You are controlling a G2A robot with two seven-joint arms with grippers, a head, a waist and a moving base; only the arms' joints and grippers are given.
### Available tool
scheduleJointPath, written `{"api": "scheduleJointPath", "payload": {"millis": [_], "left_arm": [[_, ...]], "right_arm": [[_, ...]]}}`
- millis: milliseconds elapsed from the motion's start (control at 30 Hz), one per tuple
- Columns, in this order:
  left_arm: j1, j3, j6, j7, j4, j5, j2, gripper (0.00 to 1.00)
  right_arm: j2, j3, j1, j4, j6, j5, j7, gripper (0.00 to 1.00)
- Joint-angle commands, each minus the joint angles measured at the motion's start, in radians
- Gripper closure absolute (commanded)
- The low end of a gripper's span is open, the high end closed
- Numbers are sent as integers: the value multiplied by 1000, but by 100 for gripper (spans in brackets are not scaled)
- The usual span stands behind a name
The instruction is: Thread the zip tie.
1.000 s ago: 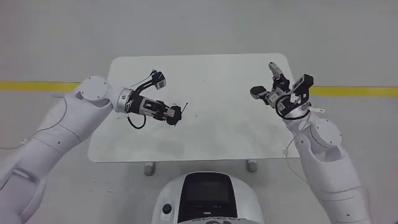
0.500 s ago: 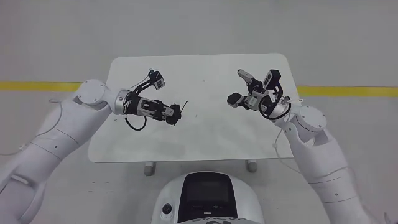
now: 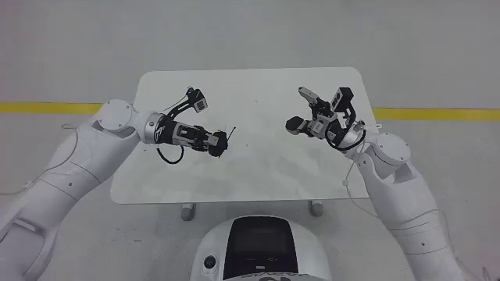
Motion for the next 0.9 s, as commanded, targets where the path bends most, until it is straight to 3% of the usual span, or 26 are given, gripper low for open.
{"api": "scheduleJointPath", "payload": {"millis": [0,167,400,633,867], "left_arm": [[0,0,0,0,0,0,0,100],[0,0,0,0,0,0,0,100],[0,0,0,0,0,0,0,100],[0,0,0,0,0,0,0,100],[2,0,1,7,-1,1,0,100]], "right_arm": [[0,0,0,0,0,0,0,0],[-4,-26,6,-5,1,27,21,0],[-29,-178,181,136,32,34,150,0],[-61,-314,345,302,11,16,262,0],[-61,-314,345,302,11,16,262,0]]}}
